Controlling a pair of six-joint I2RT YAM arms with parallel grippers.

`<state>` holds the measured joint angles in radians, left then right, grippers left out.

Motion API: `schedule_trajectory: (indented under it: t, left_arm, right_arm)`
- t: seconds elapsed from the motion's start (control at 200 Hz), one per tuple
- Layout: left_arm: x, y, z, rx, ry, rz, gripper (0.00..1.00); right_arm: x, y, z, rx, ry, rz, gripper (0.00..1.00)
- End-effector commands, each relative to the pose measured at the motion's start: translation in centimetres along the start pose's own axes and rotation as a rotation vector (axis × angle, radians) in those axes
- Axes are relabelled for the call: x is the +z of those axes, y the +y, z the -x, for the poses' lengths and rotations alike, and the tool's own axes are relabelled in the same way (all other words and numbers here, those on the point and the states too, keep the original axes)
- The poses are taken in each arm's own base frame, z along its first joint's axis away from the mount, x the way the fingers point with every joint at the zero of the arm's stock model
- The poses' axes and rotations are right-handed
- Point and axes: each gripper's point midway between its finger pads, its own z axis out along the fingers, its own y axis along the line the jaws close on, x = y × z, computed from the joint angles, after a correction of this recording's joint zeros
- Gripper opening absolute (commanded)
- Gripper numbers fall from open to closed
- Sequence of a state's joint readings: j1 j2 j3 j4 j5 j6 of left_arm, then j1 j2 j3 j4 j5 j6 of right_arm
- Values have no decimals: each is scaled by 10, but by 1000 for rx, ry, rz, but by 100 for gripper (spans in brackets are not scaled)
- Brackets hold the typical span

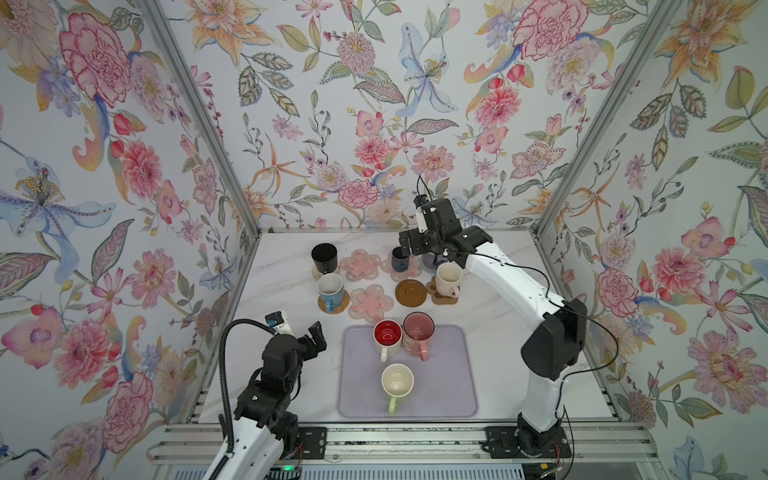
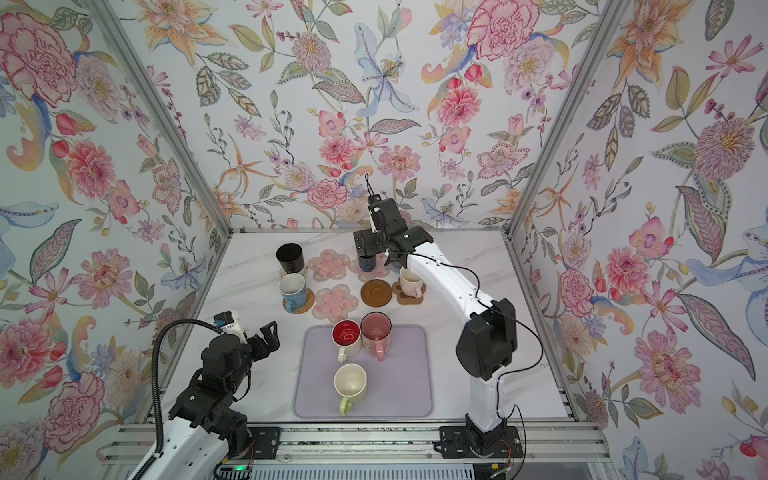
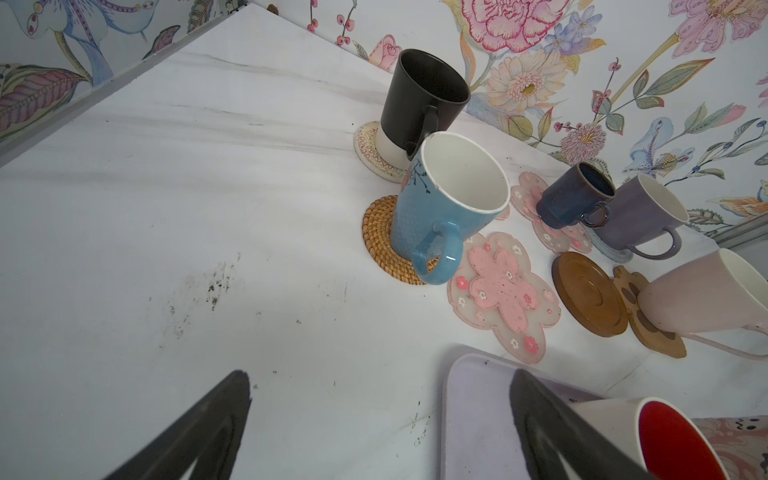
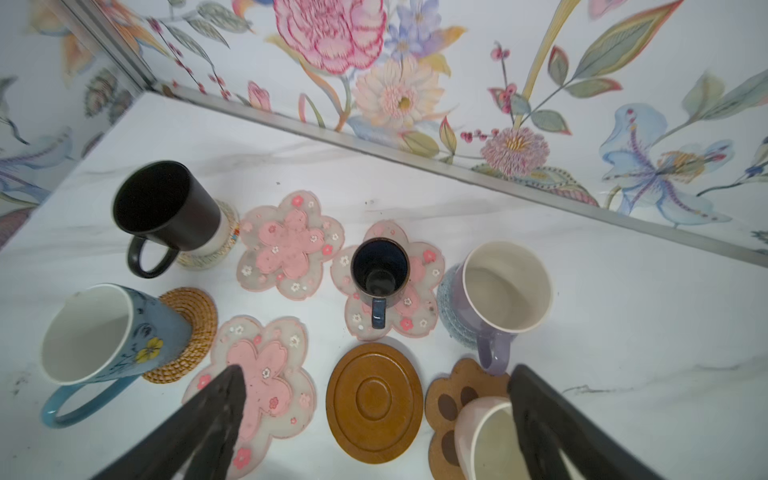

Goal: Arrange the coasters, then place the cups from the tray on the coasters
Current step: 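Open the right gripper and draw it back toward the robot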

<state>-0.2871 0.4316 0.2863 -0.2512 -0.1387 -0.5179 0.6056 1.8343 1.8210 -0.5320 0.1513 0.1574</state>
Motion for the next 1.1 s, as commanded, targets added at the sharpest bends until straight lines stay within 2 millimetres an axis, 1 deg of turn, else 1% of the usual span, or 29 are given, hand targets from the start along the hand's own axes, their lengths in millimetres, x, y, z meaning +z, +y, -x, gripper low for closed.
schedule_trajectory:
  t: [0.0, 0.08, 0.09, 0.125, 0.17, 0.22, 0.275, 0.33, 0.375, 0.43, 0.495, 0.625, 0.736, 0.741, 0.751, 0.796, 0.936, 1.096]
  left_arm:
    - [-4, -1, 10, -5, -29, 2, 99]
    - [-4, -2, 10, -6, -27, -3, 99]
    - [-4, -2, 10, -6, -28, -3, 99]
    - [-4, -2, 10, -6, -26, -6, 99]
    - [-4, -2, 10, -7, -24, -6, 99]
    - [-4, -3, 10, -9, -22, -8, 99]
    - [-4, -4, 11, -12, -21, -13, 99]
    - [-3, -6, 11, -15, -17, -25, 99]
    - [-3, -9, 10, -17, -11, -39, 99]
    - [-3, -13, 9, -19, -1, -54, 99]
    - [-3, -16, 9, -21, 11, -70, 99]
    - [-3, -24, 6, -18, 51, -101, 99]
    - [-3, -31, 3, -18, 88, -129, 99]
    - [-3, -32, 3, -18, 88, -131, 99]
    - [-3, -33, 4, -20, 90, -134, 99]
    - [-3, -35, 3, -24, 101, -142, 98]
    - [-7, -50, -1, -36, 145, -211, 94]
    - [-16, -69, -9, -14, 183, -256, 93]
  right_arm:
    - [-22, -8, -14, 44, -74, -3, 99]
    - [-45, -21, -43, 82, -80, -22, 99]
    - [-50, -22, -44, 87, -87, -23, 99]
    - [-56, -30, -63, 104, -73, -41, 99]
    - [-68, -37, -80, 130, -72, -54, 99]
    - [-75, -45, -103, 153, -60, -73, 99]
    - [-82, -53, -123, 180, -53, -91, 99]
    - [-88, -59, -137, 200, -50, -103, 99]
    - [-90, -65, -144, 210, -50, -119, 99]
    - [-94, -70, -147, 216, -57, -130, 99]
    - [-96, -75, -145, 226, -65, -141, 99]
    - [-96, -74, -140, 229, -79, -134, 99]
    - [-92, -74, -142, 228, -71, -134, 99]
    - [-92, -79, -142, 236, -71, -147, 99]
    - [-92, -83, -141, 243, -73, -156, 99]
    - [-91, -84, -143, 245, -69, -158, 99]
    - [-90, -87, -147, 252, -62, -165, 99]
    - [-88, -90, -151, 266, -57, -167, 99]
